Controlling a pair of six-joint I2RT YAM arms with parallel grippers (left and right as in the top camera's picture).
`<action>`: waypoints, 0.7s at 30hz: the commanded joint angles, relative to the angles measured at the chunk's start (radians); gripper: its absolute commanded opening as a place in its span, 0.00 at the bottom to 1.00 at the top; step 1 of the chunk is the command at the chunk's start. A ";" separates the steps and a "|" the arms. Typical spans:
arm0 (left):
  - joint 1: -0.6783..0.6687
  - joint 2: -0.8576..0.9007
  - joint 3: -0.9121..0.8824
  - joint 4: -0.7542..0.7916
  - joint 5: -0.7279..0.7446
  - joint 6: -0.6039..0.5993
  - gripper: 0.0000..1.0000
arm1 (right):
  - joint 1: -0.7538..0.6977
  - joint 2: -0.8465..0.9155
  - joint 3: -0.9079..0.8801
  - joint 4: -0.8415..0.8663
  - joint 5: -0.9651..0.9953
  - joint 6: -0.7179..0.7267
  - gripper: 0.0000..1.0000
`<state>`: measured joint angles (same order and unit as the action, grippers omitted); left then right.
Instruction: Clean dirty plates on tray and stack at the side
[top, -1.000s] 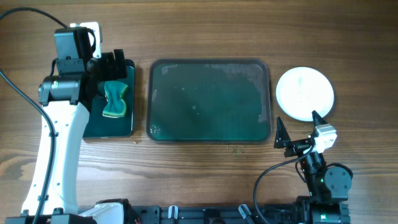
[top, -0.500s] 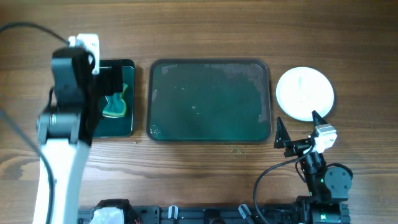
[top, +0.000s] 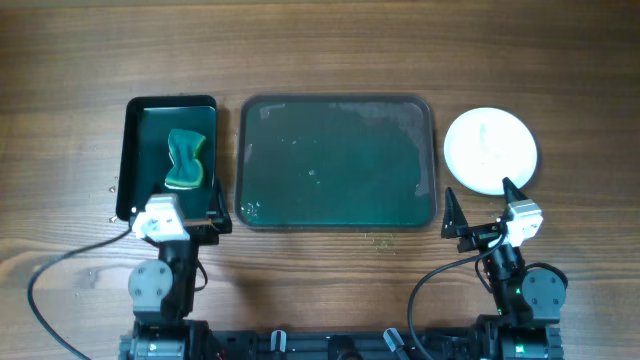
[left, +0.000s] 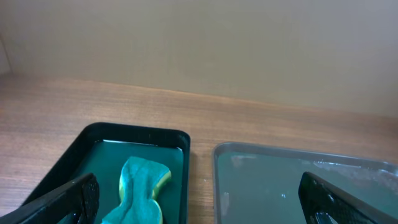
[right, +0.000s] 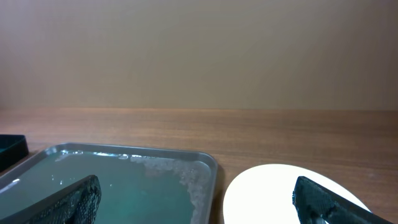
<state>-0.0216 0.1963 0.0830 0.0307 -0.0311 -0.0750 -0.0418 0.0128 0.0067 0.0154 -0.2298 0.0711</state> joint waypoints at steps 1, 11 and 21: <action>-0.005 -0.121 -0.077 0.005 0.012 -0.038 1.00 | 0.004 -0.008 -0.002 0.002 0.010 0.014 1.00; -0.005 -0.193 -0.077 -0.103 0.008 -0.038 1.00 | 0.004 -0.008 -0.002 0.002 0.010 0.014 1.00; -0.005 -0.191 -0.077 -0.102 0.008 -0.038 1.00 | 0.004 -0.008 -0.002 0.002 0.010 0.014 1.00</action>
<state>-0.0216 0.0143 0.0120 -0.0742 -0.0277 -0.0963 -0.0418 0.0128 0.0071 0.0154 -0.2272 0.0711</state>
